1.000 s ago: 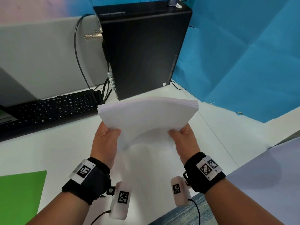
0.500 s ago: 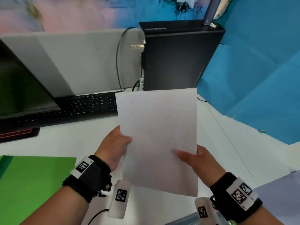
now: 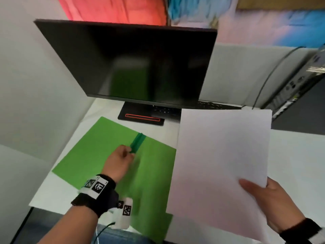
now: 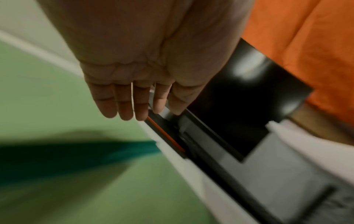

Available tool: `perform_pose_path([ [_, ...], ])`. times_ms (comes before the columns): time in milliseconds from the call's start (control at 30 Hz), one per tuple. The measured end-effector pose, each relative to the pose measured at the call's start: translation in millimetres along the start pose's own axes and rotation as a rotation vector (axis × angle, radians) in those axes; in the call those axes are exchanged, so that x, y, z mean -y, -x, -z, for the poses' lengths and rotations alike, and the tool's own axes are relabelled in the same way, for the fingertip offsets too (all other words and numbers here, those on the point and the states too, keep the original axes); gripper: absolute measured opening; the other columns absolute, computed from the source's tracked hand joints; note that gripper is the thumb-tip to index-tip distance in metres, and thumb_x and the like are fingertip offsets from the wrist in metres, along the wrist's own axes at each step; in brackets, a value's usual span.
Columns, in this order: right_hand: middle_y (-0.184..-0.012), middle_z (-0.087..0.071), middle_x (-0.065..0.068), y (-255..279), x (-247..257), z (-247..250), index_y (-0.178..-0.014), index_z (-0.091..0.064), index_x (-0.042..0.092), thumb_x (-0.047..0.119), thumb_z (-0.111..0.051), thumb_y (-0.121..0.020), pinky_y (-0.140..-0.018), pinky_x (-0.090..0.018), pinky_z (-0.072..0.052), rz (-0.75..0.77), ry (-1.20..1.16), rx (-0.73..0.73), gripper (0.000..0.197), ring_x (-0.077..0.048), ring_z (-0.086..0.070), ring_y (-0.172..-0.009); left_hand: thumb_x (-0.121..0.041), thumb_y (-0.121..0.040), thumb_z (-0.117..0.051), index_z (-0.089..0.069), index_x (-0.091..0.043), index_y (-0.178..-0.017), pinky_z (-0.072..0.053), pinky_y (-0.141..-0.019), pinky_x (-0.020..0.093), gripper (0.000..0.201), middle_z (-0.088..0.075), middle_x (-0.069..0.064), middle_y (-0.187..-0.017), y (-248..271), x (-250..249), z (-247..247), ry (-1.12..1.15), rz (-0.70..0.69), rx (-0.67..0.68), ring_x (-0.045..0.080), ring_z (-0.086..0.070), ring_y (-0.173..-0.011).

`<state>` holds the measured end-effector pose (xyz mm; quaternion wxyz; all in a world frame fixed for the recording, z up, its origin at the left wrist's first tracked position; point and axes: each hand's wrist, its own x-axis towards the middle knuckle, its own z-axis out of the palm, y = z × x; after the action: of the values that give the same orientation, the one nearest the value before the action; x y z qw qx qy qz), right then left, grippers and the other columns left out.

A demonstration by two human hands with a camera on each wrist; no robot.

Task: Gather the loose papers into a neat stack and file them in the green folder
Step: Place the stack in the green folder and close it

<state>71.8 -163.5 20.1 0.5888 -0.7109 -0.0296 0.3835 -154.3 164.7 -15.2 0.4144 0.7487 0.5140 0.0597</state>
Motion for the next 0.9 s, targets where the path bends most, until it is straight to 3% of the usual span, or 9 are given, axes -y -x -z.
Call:
perform_pose_path([
  [133,-0.092,-0.079,-0.022,-1.4,-1.0,-57.1,-0.103,-0.073,0.001,0.001,-0.064,-0.089,-0.061,-0.039,-0.063,-0.023,0.05,0.081,0.017,-0.036,-0.077,-0.075,-0.031,-0.087,-0.065,-0.061,-0.01,-0.123,-0.05,-0.095,0.042,0.042,-0.064,0.018,-0.125,-34.5,92.1,70.6,-0.278,0.176,-0.175,0.036,-0.063,-0.109],
  [200,-0.095,-0.079,-0.02,-2.7,-2.7,-79.9,-0.105,-0.073,0.002,0.002,-0.064,-0.089,-0.068,-0.043,-0.064,-0.036,0.062,0.106,0.018,-0.037,-0.077,-0.08,-0.038,-0.085,-0.067,-0.059,-0.01,-0.127,-0.048,-0.097,0.045,0.052,-0.059,0.024,-0.129,-50.7,122.5,96.4,-0.348,0.277,-0.208,0.043,-0.059,-0.113],
  [267,-0.098,-0.079,-0.019,-3.6,-5.3,-98.9,-0.106,-0.073,0.003,0.005,-0.066,-0.088,-0.083,-0.051,-0.06,-0.053,0.066,0.134,0.02,-0.038,-0.077,-0.086,-0.048,-0.082,-0.07,-0.054,-0.008,-0.131,-0.046,-0.098,0.047,0.065,-0.055,0.027,-0.128,-63.9,143.2,115.5,-0.398,0.338,-0.231,0.047,-0.056,-0.113],
  [367,-0.102,-0.079,-0.018,-6.3,-9.9,-118.1,-0.107,-0.074,0.004,0.013,-0.07,-0.08,-0.097,-0.051,-0.052,-0.052,0.078,0.159,0.029,-0.037,-0.076,-0.093,-0.06,-0.072,-0.073,-0.049,-0.008,-0.133,-0.046,-0.098,0.049,0.083,-0.054,0.026,-0.127,-81.9,168.4,132.2,-0.493,0.376,-0.192,0.047,-0.055,-0.113],
  [533,-0.103,-0.079,-0.015,-14.2,-17.2,-129.0,-0.107,-0.074,0.005,0.008,-0.068,-0.089,-0.094,-0.049,-0.054,-0.055,0.14,0.152,0.019,-0.032,-0.076,-0.095,-0.066,-0.06,-0.078,-0.046,-0.008,-0.126,-0.047,-0.096,0.05,0.093,-0.051,0.021,-0.125,-97.3,186.2,131.7,-0.663,0.396,-0.105,0.045,-0.05,-0.116],
  [633,-0.106,-0.079,-0.013,-20.4,-22.7,-126.4,-0.108,-0.075,0.006,0.015,-0.07,-0.089,-0.099,-0.054,-0.052,-0.053,0.173,0.151,0.021,-0.034,-0.075,-0.101,-0.066,-0.051,-0.083,-0.043,-0.009,-0.124,-0.047,-0.096,0.051,0.101,-0.052,0.02,-0.126,-99.1,187.4,125.2,-0.681,0.431,-0.068,0.044,-0.049,-0.118],
  [733,-0.107,-0.079,-0.014,-22.5,-25.3,-124.2,-0.111,-0.073,0.004,0.007,-0.067,-0.09,-0.095,-0.051,-0.054,-0.054,0.151,0.109,0.022,-0.035,-0.075,-0.1,-0.066,-0.044,-0.085,-0.04,-0.009,-0.124,-0.048,-0.097,0.049,0.108,-0.056,0.02,-0.126,-100.2,190.3,123.5,-0.664,0.475,-0.04,0.042,-0.054,-0.117],
  [833,-0.105,-0.078,-0.018,-22.9,-27.0,-121.7,-0.111,-0.072,0.002,0.004,-0.064,-0.091,-0.091,-0.049,-0.056,-0.081,0.105,0.089,0.022,-0.039,-0.075,-0.096,-0.063,-0.047,-0.085,-0.048,-0.009,-0.121,-0.051,-0.093,0.043,0.099,-0.063,0.016,-0.122,-94.7,193.3,123.4,-0.629,0.463,0.028,0.035,-0.061,-0.112],
  [900,-0.103,-0.078,-0.019,-25.7,-31.6,-119.0,-0.11,-0.072,0.001,0.003,-0.064,-0.091,-0.09,-0.05,-0.056,-0.096,0.087,0.063,0.021,-0.04,-0.075,-0.094,-0.055,-0.054,-0.085,-0.054,-0.009,-0.113,-0.053,-0.088,0.038,0.081,-0.067,0.015,-0.116,-84.4,191.6,121.2,-0.599,0.414,0.06,0.032,-0.064,-0.106],
])
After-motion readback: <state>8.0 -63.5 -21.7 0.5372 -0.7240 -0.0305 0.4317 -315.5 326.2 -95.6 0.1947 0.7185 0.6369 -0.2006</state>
